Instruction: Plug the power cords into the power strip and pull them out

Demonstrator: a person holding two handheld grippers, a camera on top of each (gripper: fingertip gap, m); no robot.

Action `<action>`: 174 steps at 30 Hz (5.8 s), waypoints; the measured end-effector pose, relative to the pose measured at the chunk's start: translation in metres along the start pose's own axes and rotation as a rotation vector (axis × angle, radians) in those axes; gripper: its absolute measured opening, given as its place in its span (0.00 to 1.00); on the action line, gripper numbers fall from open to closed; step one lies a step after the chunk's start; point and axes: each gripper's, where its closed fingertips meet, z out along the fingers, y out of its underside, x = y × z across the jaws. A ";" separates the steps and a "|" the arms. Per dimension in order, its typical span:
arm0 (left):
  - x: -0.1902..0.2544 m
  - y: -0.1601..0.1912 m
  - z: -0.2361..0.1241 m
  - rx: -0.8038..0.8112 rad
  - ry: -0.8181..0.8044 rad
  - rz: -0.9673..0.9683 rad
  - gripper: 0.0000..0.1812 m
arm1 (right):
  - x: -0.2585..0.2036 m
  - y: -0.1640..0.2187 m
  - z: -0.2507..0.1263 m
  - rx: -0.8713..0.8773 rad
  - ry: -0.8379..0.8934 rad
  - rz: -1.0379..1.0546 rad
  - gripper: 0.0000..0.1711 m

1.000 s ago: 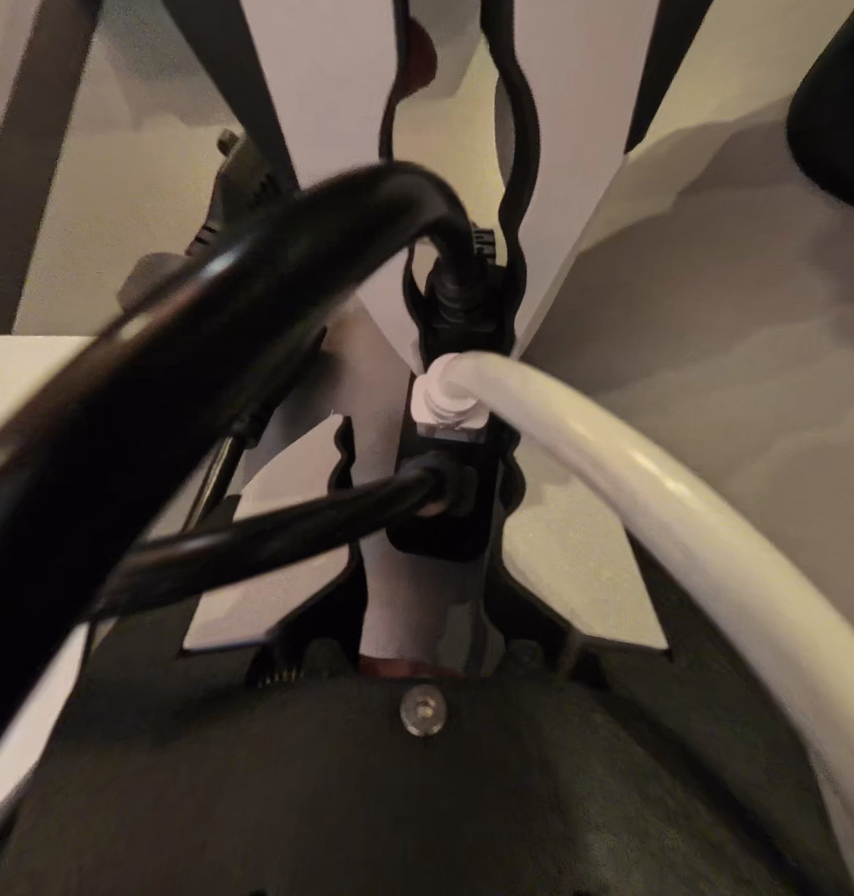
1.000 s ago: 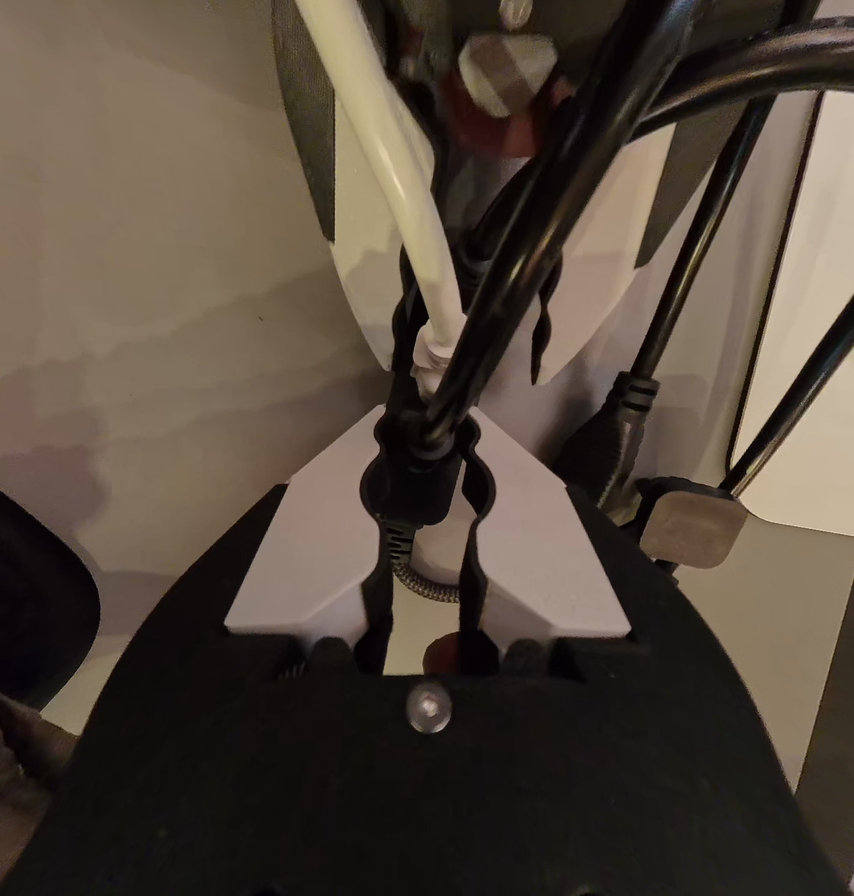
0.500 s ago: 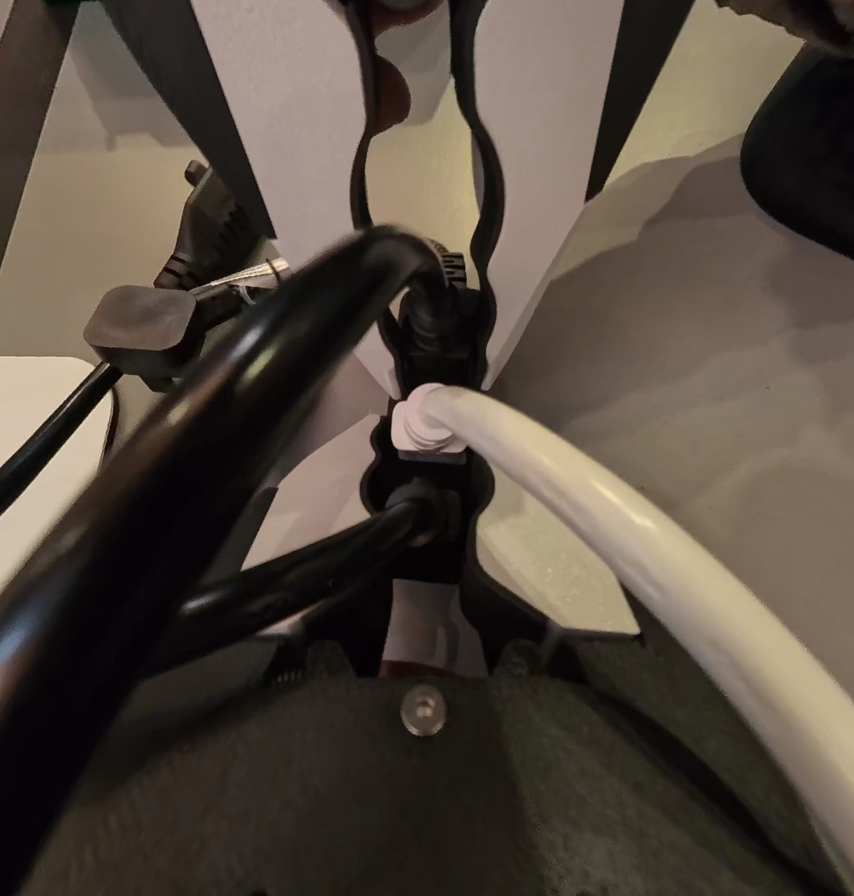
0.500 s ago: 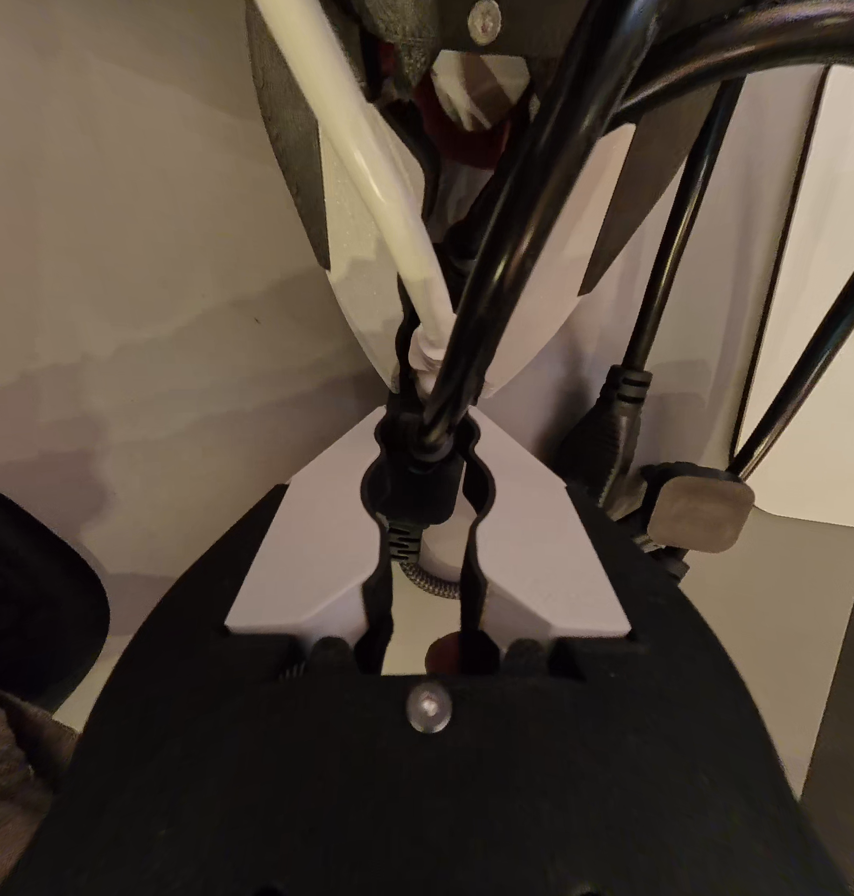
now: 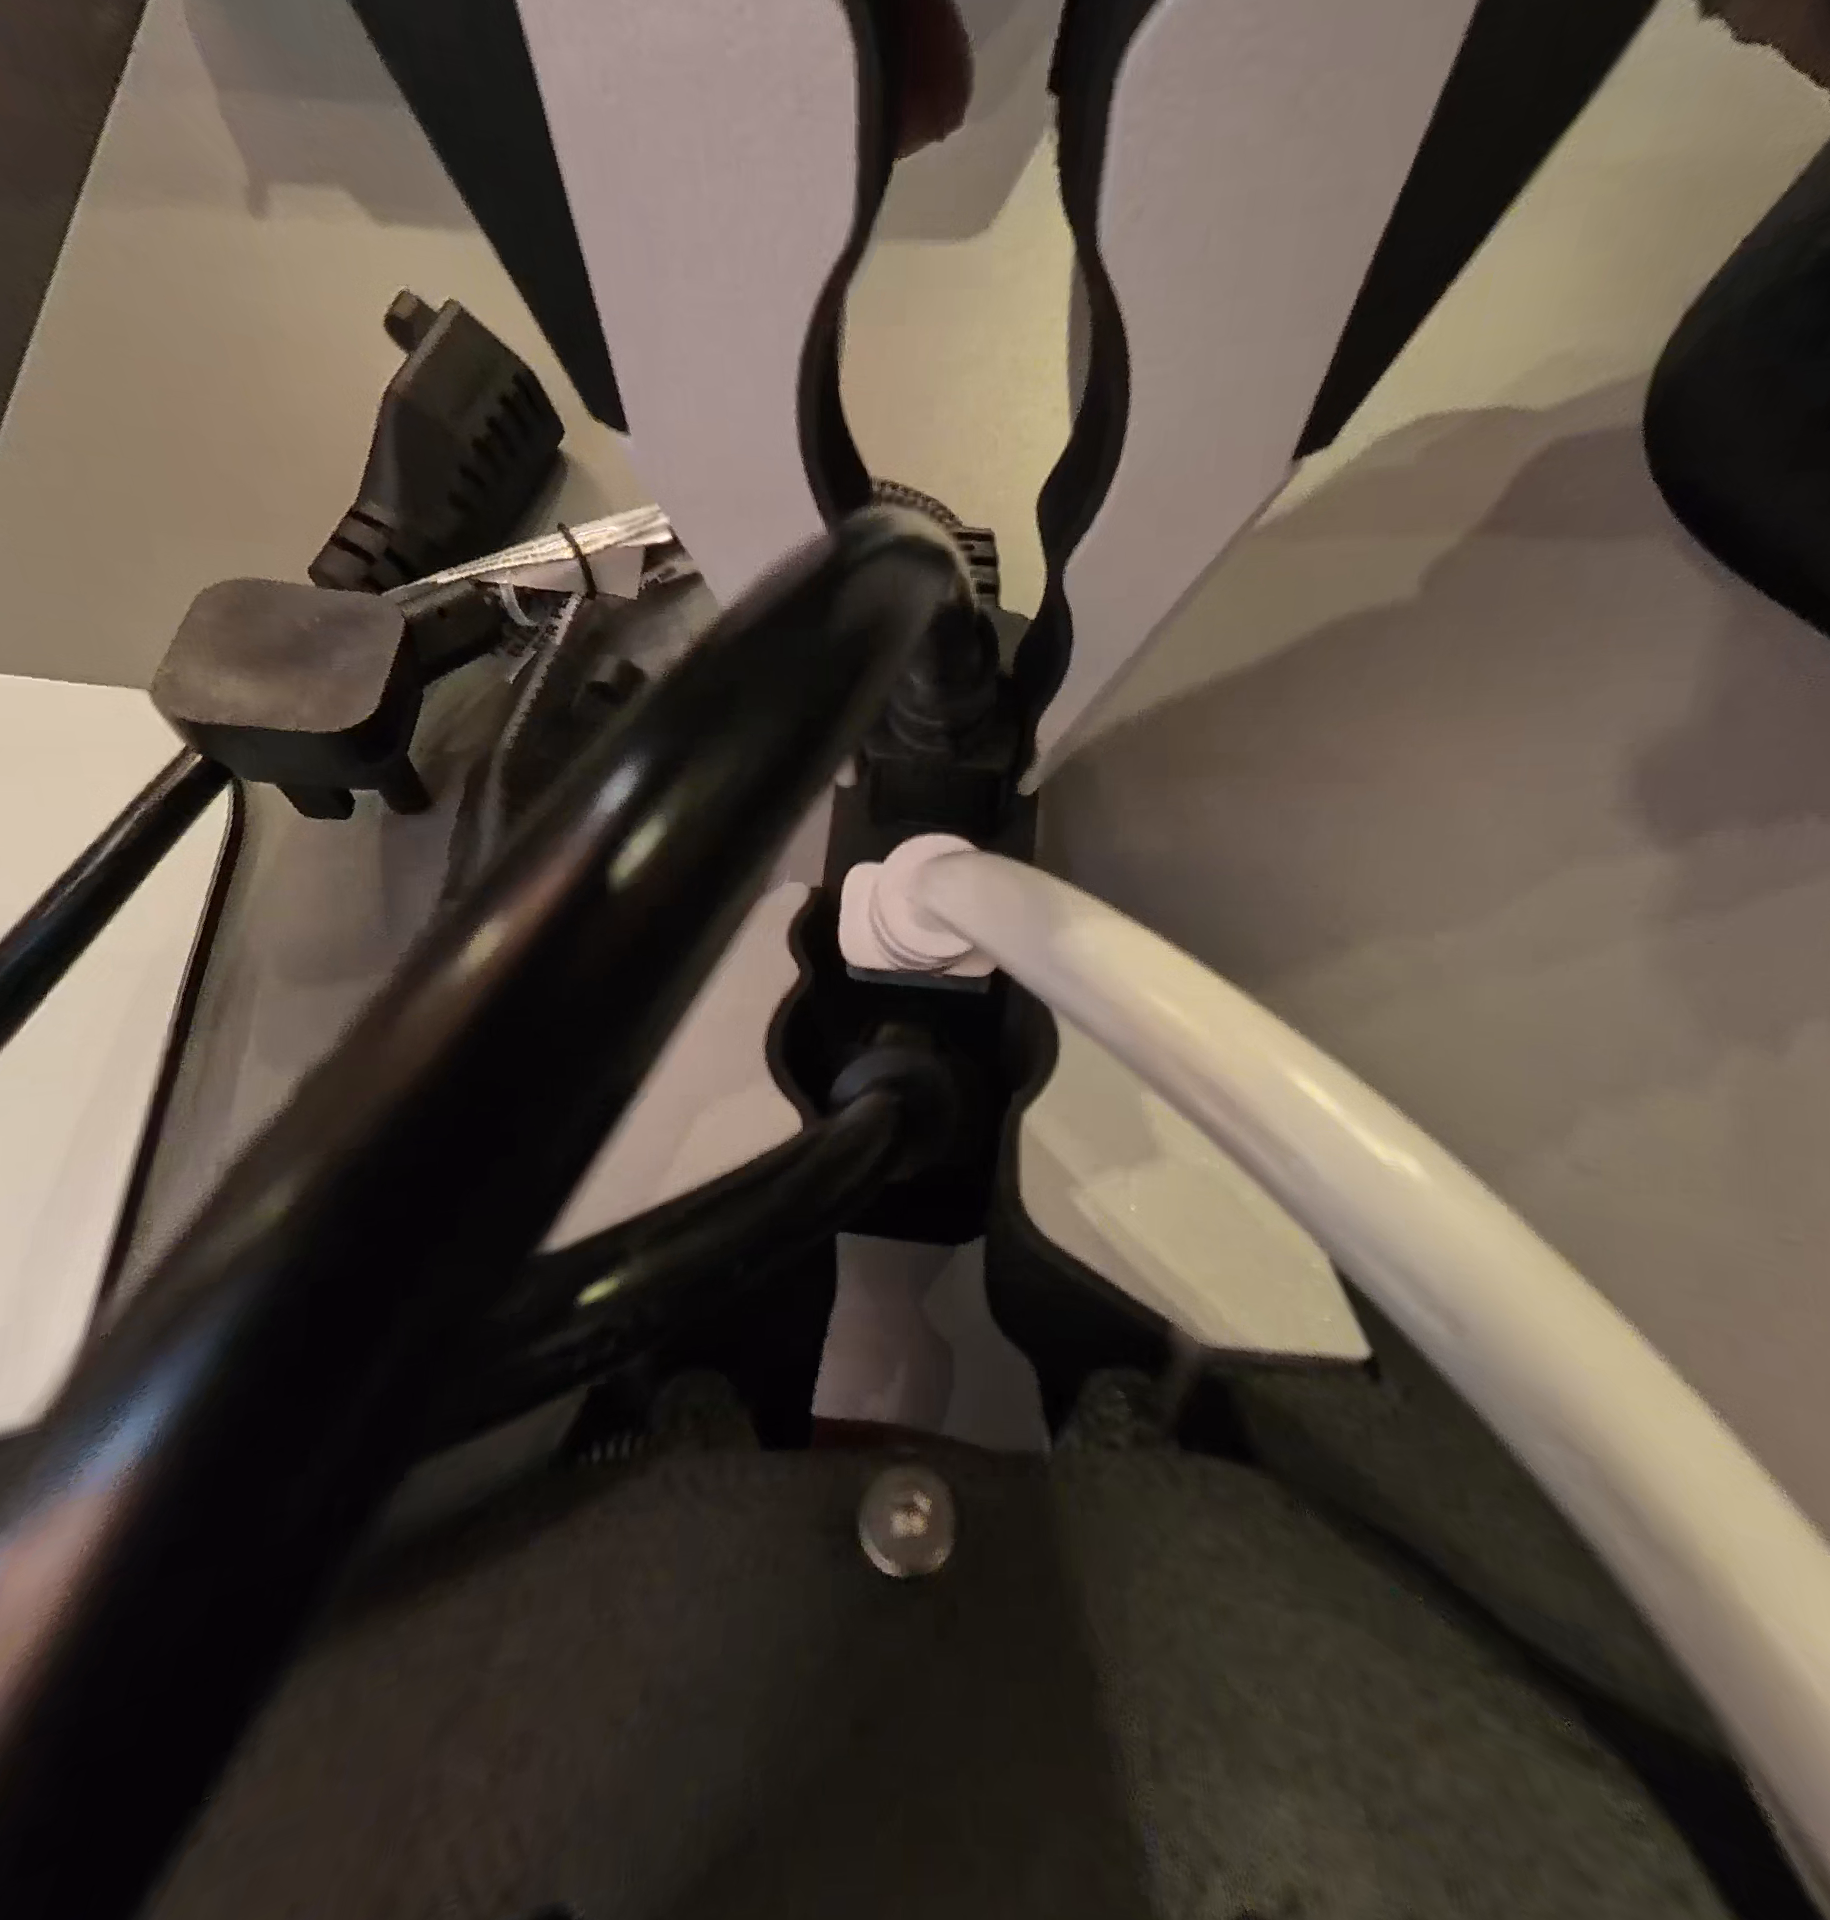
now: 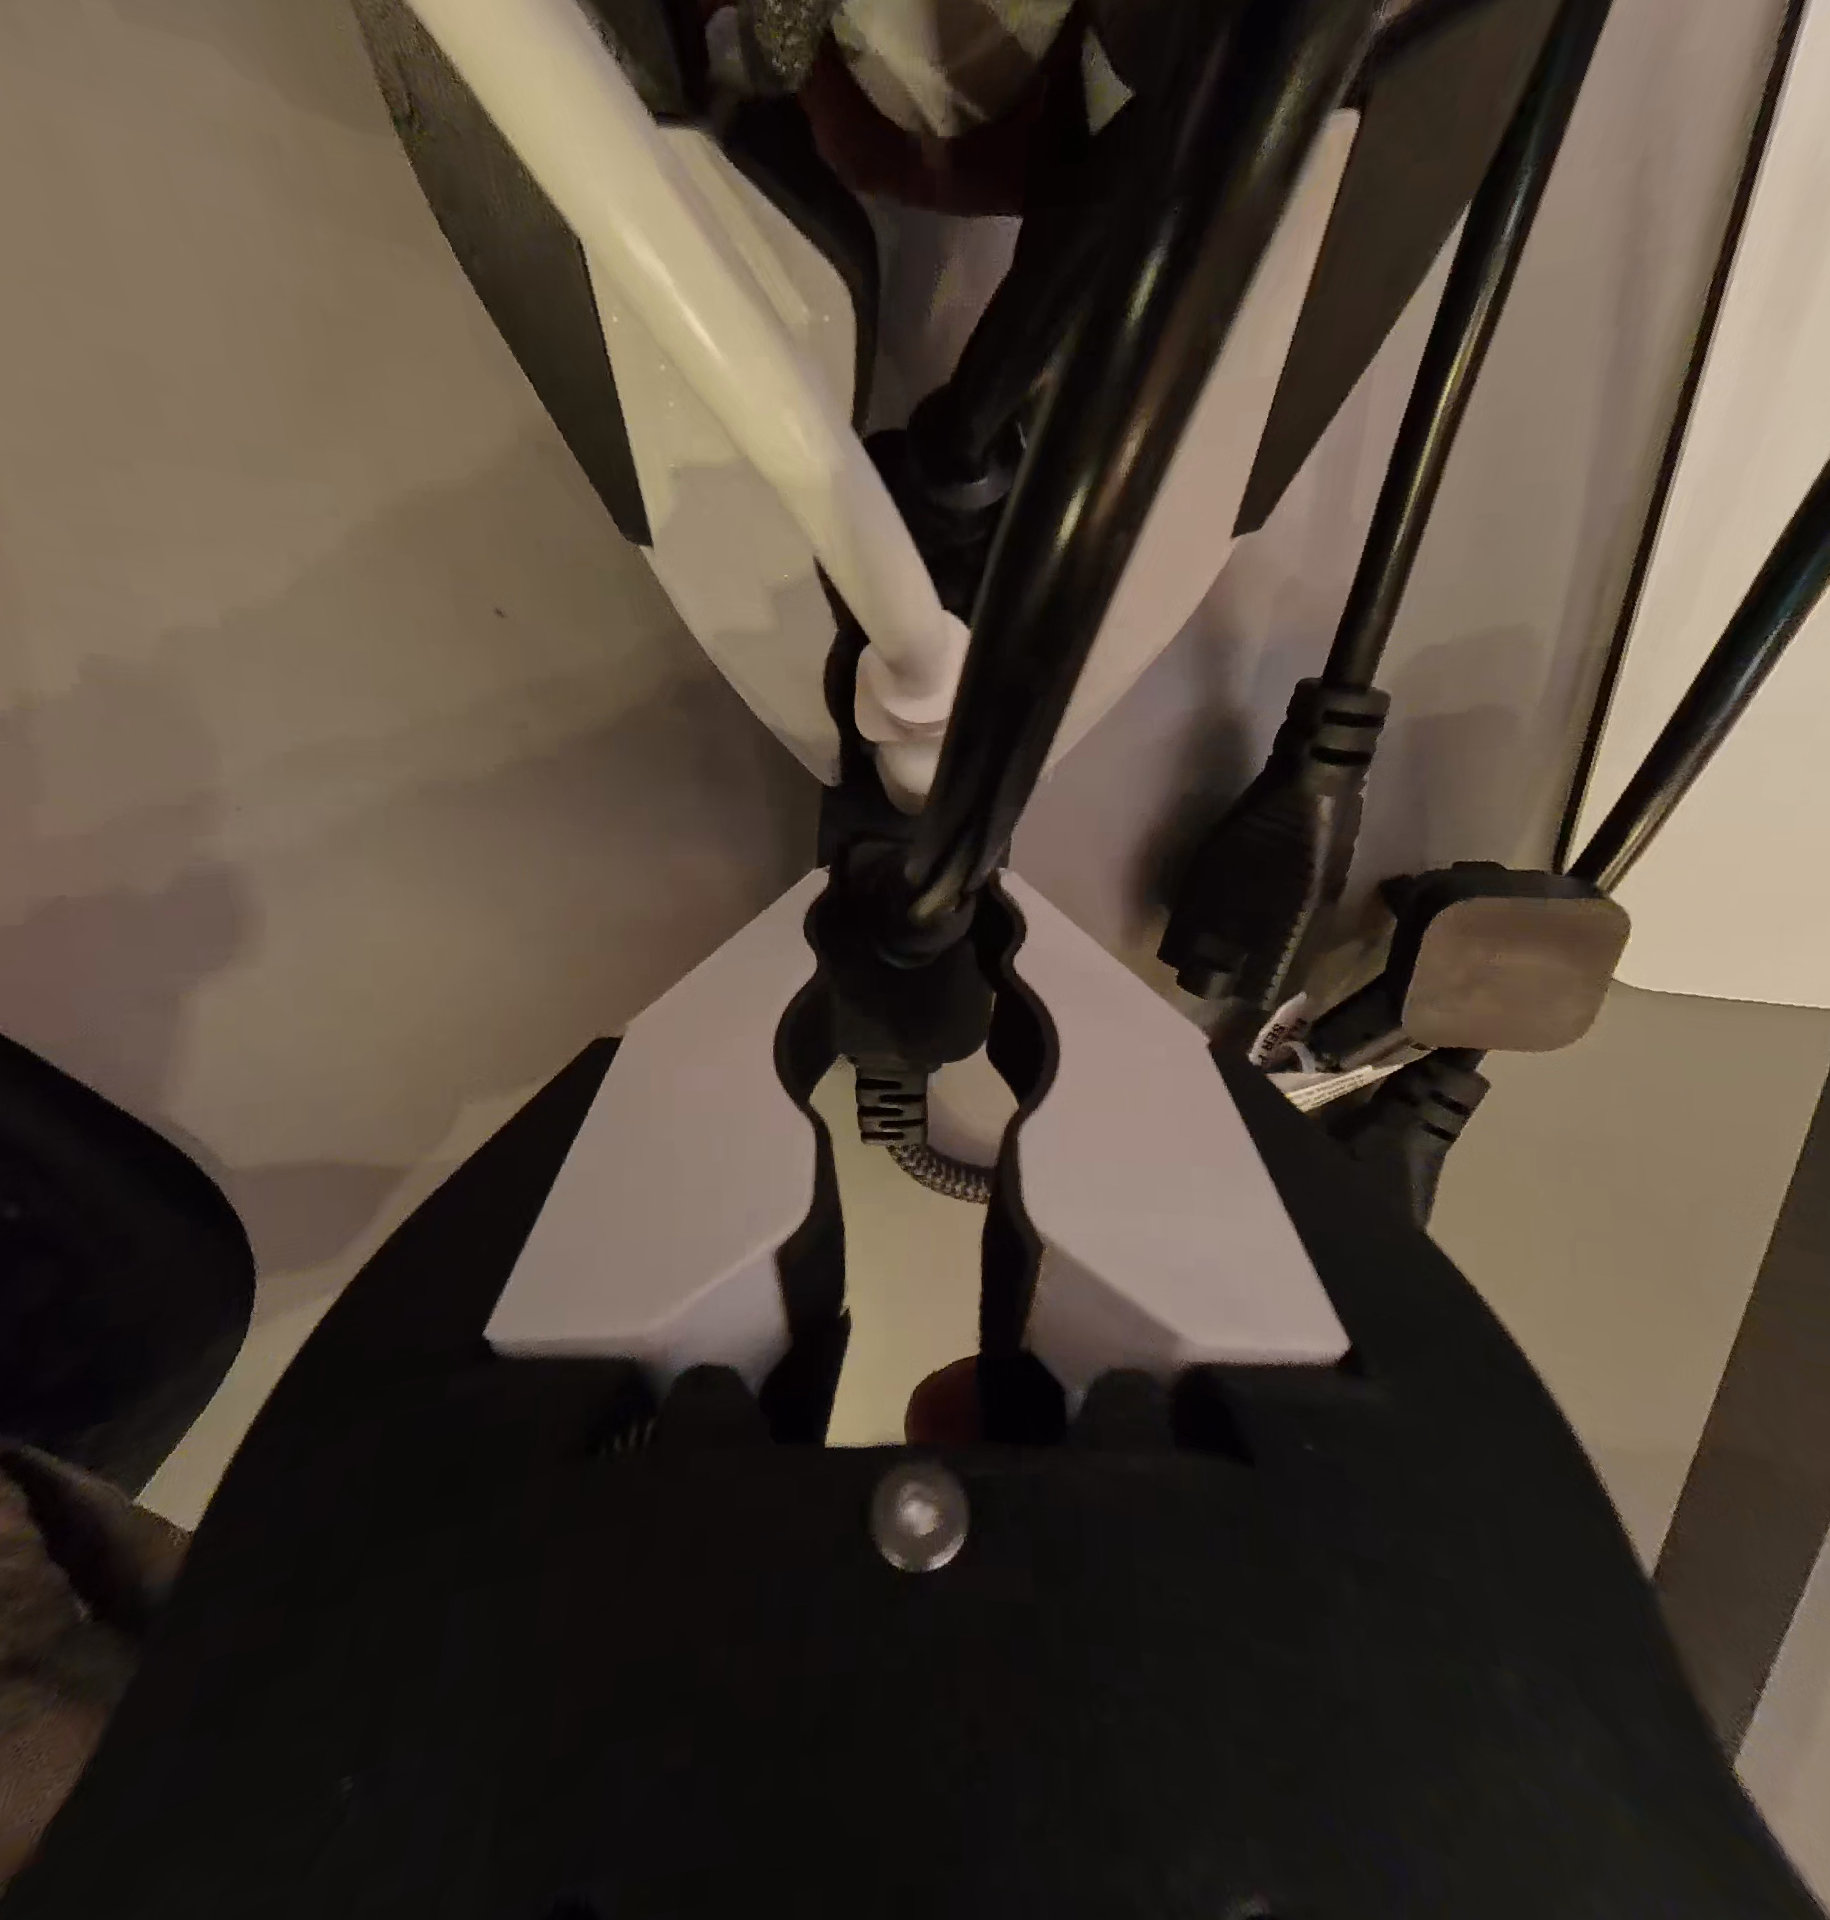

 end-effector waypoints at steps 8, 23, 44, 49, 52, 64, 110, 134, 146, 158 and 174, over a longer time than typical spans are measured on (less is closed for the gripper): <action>0.001 -0.003 0.004 0.027 -0.006 0.031 0.19 | 0.001 0.004 -0.001 0.032 -0.018 0.033 0.13; 0.000 -0.013 0.002 0.153 0.030 -0.001 0.19 | 0.002 0.006 0.005 -0.090 -0.029 0.035 0.14; -0.001 0.007 0.006 0.059 0.021 0.042 0.22 | 0.003 0.004 0.005 -0.016 -0.001 0.049 0.13; -0.001 0.007 0.006 0.044 0.021 0.045 0.22 | 0.003 0.003 0.006 -0.009 0.005 0.077 0.13; -0.001 0.007 0.007 0.044 0.015 0.049 0.22 | 0.004 0.002 0.007 -0.023 0.016 0.080 0.14; -0.004 -0.005 -0.011 0.167 0.042 0.025 0.16 | 0.004 0.003 0.007 -0.021 -0.004 0.085 0.14; -0.001 -0.012 0.007 0.097 -0.050 0.052 0.15 | 0.001 0.011 0.001 0.102 0.079 0.083 0.14; 0.003 -0.014 0.013 0.082 -0.074 -0.007 0.16 | -0.001 0.017 0.000 0.141 -0.002 0.089 0.14; 0.005 -0.016 0.014 0.101 -0.073 -0.028 0.18 | -0.005 0.018 -0.003 0.158 0.141 -0.030 0.14; 0.006 -0.015 0.014 0.114 -0.052 -0.027 0.18 | -0.004 0.014 -0.003 0.370 -0.062 0.246 0.13; 0.008 -0.015 0.015 0.129 -0.032 -0.038 0.18 | -0.004 0.011 -0.003 0.426 0.130 0.166 0.14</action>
